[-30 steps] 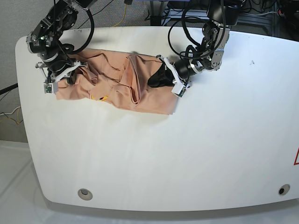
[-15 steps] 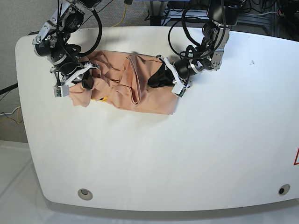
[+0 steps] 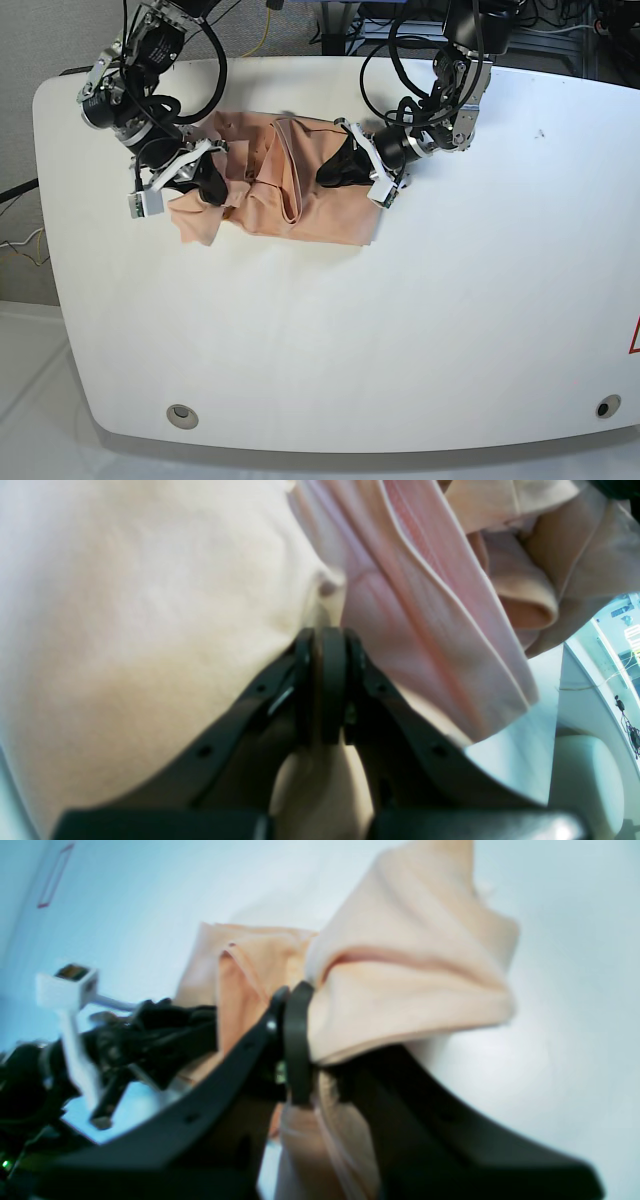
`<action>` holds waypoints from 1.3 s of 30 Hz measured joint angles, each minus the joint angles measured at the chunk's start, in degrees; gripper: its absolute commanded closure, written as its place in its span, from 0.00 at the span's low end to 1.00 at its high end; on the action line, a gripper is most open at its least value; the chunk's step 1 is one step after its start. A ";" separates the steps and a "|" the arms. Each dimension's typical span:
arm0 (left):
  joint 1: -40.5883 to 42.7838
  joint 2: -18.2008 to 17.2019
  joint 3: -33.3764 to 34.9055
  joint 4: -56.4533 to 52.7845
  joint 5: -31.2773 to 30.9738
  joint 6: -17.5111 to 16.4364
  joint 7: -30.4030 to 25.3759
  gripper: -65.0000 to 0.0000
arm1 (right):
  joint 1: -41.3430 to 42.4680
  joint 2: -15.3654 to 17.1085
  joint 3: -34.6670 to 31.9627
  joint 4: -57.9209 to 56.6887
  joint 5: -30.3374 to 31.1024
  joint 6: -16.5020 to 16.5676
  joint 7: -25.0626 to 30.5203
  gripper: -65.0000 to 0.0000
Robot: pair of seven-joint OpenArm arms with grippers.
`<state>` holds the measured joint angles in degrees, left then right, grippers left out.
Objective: Fold the T-shirt properly
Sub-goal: 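Lift the strip end with the right gripper and fold it toward the left gripper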
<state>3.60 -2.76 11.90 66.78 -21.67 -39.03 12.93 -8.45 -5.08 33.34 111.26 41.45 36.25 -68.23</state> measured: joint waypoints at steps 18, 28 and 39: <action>0.02 0.02 0.00 0.00 0.00 0.00 -0.02 0.96 | 0.15 -2.91 -10.73 0.02 1.57 0.00 0.02 1.00; 0.04 0.02 0.00 0.00 0.00 0.00 -0.02 0.96 | 0.17 -3.80 -15.72 0.02 1.73 0.04 0.02 1.00; 0.04 0.00 0.00 0.00 0.02 0.00 -0.15 0.96 | 0.48 -3.76 -19.98 -0.22 1.66 0.17 1.62 1.00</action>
<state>3.64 -2.76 11.90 66.78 -21.65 -39.03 12.78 -7.97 -8.84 13.37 111.04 43.11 36.42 -66.61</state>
